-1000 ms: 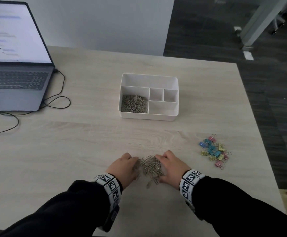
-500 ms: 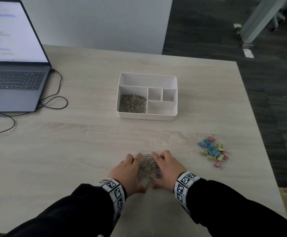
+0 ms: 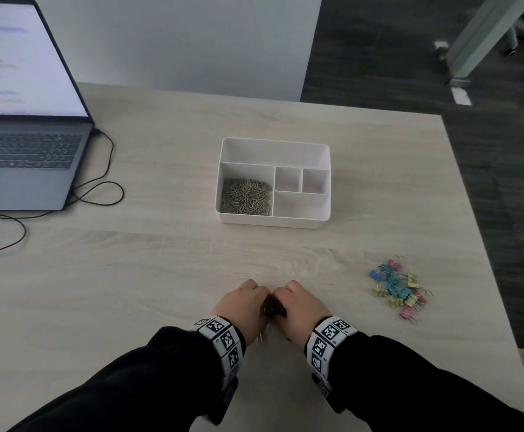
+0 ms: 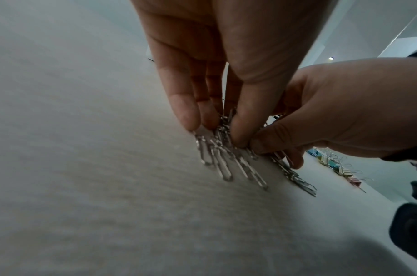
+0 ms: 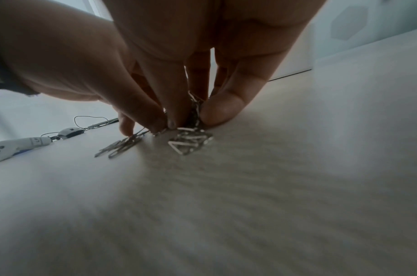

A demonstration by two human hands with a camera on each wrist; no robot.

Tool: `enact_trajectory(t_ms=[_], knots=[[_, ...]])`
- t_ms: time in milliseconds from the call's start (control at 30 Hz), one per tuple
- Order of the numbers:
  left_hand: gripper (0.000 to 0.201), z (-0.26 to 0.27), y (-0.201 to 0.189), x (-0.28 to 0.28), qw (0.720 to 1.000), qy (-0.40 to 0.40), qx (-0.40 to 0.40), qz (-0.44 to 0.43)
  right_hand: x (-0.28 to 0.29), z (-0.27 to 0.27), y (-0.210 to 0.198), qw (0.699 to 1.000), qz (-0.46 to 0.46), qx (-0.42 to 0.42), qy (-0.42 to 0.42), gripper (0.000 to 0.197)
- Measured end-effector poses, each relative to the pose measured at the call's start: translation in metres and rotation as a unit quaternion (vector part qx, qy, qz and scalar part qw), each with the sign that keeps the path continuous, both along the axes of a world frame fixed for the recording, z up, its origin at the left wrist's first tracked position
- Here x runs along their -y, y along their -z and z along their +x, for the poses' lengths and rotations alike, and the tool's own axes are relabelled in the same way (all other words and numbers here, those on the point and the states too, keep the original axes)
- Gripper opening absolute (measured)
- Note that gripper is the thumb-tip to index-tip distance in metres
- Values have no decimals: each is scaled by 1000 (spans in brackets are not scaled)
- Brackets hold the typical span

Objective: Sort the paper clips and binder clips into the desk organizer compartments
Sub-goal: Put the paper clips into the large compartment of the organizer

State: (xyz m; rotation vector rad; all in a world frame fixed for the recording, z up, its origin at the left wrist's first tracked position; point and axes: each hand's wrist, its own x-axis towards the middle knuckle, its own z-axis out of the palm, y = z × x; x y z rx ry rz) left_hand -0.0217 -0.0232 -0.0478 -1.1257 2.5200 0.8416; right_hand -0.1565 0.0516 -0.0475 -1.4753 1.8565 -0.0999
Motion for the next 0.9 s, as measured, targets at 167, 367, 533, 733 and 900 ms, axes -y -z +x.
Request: enact_trajectory(t_ms=[167, 367, 533, 733, 900], knots=[[18, -6, 0, 14, 999, -29, 11, 34, 15, 1, 2, 999, 8, 4, 34, 17], [19, -7, -7, 35, 995, -57, 7, 83, 34, -1, -5, 996, 31, 29, 74, 17], [17, -6, -30, 66, 988, -96, -28, 114, 63, -8, -25, 992, 11, 53, 112, 16], [2, -13, -64, 126, 979, -138, -114, 101, 119, -21, -59, 978, -51, 92, 179, 10], [3, -26, -80, 173, 969, -165, -170, 75, 172, -33, -80, 974, -92, 88, 186, 11]])
